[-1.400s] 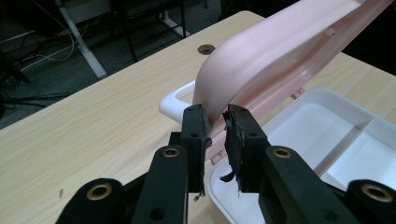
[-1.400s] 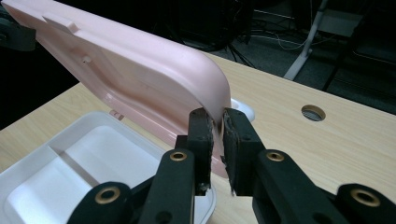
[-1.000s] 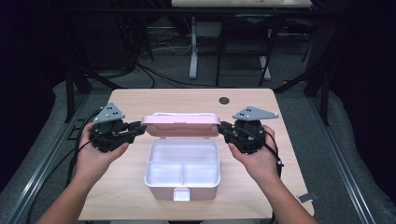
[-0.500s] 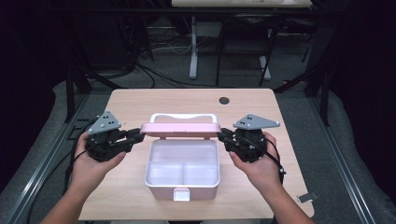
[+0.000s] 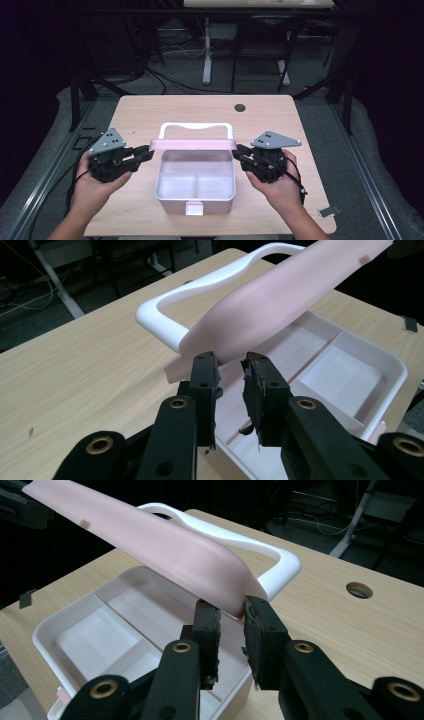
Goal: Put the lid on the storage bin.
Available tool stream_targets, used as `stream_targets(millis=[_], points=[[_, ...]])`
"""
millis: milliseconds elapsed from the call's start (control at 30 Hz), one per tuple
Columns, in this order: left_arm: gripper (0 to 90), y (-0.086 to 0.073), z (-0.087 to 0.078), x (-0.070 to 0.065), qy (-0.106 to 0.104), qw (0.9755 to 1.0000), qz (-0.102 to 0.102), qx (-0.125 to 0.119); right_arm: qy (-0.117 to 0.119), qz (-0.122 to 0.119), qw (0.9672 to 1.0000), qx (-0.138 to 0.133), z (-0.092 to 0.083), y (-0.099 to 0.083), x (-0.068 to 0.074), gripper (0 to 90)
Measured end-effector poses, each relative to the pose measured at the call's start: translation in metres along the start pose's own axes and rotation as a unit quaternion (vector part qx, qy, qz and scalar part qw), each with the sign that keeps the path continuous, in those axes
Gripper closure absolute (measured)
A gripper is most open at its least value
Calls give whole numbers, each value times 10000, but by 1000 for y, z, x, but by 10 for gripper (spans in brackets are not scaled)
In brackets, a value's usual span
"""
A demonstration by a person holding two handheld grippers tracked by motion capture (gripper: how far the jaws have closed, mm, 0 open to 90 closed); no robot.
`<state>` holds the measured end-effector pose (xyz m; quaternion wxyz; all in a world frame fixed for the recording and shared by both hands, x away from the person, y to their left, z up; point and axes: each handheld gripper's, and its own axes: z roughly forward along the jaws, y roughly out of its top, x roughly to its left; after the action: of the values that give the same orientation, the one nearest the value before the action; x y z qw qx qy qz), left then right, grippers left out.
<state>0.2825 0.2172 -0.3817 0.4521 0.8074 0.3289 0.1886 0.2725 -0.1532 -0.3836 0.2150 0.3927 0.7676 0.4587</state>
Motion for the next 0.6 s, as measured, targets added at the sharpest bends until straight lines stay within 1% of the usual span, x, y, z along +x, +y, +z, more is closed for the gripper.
stream_targets(millis=[200,333,400,433,467,500,600], points=[[746,-6,-1,-2,-60,10000,-33,-21,119,19,9999,12,-2,-6,1,756],[745,-10,-1,-3,-83,9999,-65,-36,110,9,9999,22,-2,-8,2,753],[744,-12,-2,-4,-103,9999,-67,-22,154,11,9999,9,-3,-10,2,751],[743,-13,-2,-4,-134,9999,-78,-32,142,20,9999,16,-3,-11,3,749],[742,-14,-2,-4,-159,9998,-91,-57,190,21,9998,-8,-3,-13,3,750],[741,-17,-2,-3,-213,9996,-137,-115,185,27,9998,-33,-3,-16,3,749],[742,-20,-2,-4,-256,9995,-150,-113,255,44,9997,-9,-3,-18,2,750]])
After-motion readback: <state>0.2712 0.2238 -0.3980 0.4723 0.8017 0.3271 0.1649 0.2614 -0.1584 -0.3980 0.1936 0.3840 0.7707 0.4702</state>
